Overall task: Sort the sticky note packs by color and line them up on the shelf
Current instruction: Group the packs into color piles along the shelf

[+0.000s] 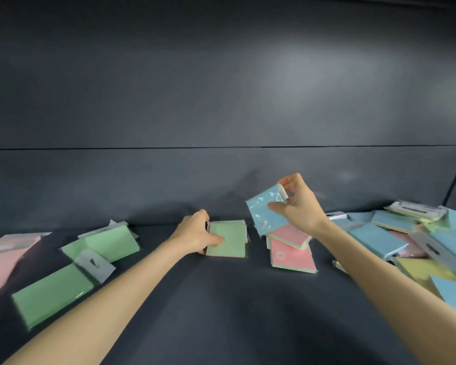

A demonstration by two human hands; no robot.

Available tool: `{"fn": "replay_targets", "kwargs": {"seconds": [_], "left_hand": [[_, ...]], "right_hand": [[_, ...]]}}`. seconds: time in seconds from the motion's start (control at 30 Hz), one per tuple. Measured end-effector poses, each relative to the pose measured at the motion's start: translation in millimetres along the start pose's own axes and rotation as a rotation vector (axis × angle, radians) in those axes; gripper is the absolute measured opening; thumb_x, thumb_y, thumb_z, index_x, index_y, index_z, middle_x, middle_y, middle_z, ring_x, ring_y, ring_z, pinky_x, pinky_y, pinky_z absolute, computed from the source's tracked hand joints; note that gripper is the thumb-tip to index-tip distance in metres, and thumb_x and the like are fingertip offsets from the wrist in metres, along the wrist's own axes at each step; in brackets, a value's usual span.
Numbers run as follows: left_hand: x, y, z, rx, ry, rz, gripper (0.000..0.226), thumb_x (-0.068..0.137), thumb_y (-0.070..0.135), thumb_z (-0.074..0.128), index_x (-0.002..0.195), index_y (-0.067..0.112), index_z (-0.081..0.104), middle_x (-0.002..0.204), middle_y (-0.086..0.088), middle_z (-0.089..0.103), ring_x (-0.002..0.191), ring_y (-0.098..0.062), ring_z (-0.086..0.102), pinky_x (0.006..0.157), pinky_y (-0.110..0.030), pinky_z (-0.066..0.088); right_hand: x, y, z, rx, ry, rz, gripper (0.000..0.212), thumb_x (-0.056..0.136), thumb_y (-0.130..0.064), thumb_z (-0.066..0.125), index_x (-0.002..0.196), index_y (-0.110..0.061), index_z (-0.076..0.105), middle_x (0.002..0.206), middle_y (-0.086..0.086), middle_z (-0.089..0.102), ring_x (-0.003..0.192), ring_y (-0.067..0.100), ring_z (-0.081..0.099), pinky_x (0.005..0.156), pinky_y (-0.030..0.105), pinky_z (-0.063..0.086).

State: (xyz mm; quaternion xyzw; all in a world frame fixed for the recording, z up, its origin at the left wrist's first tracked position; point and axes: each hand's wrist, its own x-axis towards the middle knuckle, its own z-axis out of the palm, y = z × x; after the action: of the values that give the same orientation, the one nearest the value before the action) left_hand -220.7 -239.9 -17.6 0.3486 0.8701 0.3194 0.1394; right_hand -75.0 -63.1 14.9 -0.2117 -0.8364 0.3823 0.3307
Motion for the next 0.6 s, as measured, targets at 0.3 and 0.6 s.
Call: {"fn": "replay_targets", "kwargs": {"seconds": [0.3, 0.6], "left_hand": [[1.4, 14.2, 7.5, 0.325, 0.125, 0.265, 0.042, 0.081, 0.019, 0.062, 0.121, 0.02, 0.05, 0.116, 0.001, 0.045, 0.112, -0.019, 0.045, 0.087, -0.032, 0.044], [1.9, 67.1, 39.8, 0.07, 0.054, 0.56, 0.034, 0.089, 0.031, 0.062, 0.118, 0.015, 0.055, 0.113, 0.004, 0.052, 0.105, -0.012, 0.051, 0.087, -0.023, 0.041]], "right_hand": [[-14.0, -2.1, -13.7, -0.022, 0.09, 0.052, 0.041, 0.08, -0.009, 0.071, 0.105, -0.019, 0.04, 0.107, 0.003, 0.054, 0.093, 0.027, 0.059, 0.069, 0.039, 0.052], [-19.7, 18.9, -62.3, -0.009, 0.166, 0.075, 0.044, 0.077, -0.007, 0.074, 0.105, -0.016, 0.041, 0.105, 0.001, 0.053, 0.09, 0.027, 0.06, 0.071, 0.033, 0.05]]}}
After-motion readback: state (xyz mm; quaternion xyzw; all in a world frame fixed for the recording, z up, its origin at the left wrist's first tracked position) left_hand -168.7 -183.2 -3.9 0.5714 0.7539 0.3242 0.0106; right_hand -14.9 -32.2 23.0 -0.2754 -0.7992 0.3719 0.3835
